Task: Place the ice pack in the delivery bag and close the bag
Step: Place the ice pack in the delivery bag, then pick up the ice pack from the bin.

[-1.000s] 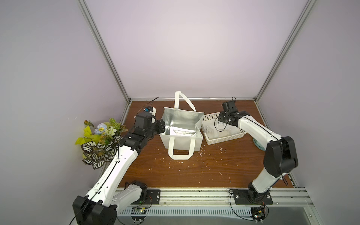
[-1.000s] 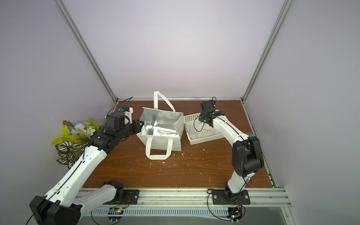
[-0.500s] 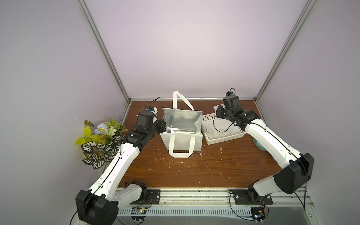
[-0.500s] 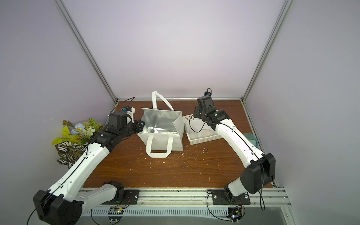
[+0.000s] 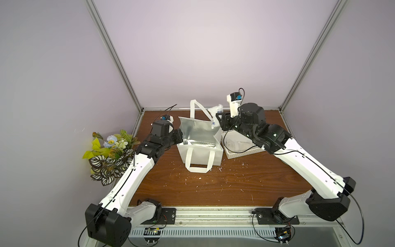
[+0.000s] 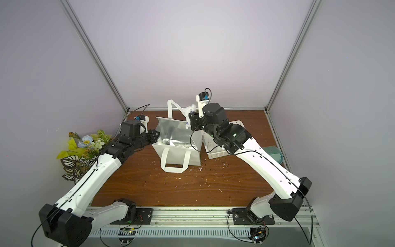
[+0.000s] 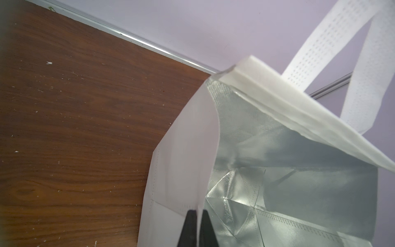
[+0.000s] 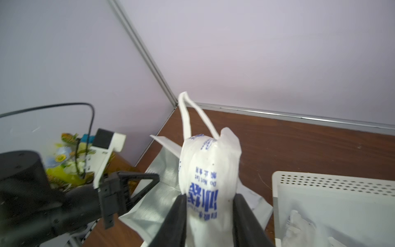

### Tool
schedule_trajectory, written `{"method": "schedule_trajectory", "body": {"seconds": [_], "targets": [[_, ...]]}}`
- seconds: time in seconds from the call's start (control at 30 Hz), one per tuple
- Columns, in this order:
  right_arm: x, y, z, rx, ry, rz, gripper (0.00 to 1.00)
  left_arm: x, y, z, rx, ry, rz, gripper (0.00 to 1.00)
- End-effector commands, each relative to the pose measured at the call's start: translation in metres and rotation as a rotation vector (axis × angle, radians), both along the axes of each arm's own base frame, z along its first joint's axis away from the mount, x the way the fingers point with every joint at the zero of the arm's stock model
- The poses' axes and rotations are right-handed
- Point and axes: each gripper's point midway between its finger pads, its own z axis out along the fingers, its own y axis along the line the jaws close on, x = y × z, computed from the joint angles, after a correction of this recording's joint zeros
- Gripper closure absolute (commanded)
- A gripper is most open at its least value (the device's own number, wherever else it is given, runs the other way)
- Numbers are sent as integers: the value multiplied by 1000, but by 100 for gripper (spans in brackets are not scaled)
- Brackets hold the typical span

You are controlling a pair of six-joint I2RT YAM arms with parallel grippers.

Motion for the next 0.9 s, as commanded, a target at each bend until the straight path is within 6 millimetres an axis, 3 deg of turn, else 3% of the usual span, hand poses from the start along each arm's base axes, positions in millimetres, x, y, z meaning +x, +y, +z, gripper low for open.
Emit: {"method": "schedule_trajectory", "body": {"seconds": [0.0,0.2,0.43,0.63,0.7,0.8,0.87], "targets": [[-3,39,-4,-55,-61,119,71,0,-2,22,-5,-58,-14,99],[7,78,-69,-259,-19,216,70,-6,-1,23,0,-64,-22,99],[18,103,-147,-411,74,276,69,-10,-2,25,-9,-69,-27,99],[23,126,-198,-457,167,333,65,-14,-1,22,-13,-65,-27,99],[22,131,-203,-458,185,347,50,-15,0,20,-13,-61,-23,99],[22,134,-194,-438,176,358,45,-16,2,17,-10,-59,-15,99],[23,133,-186,-428,157,353,29,-16,2,17,-7,-58,-10,99]]}}
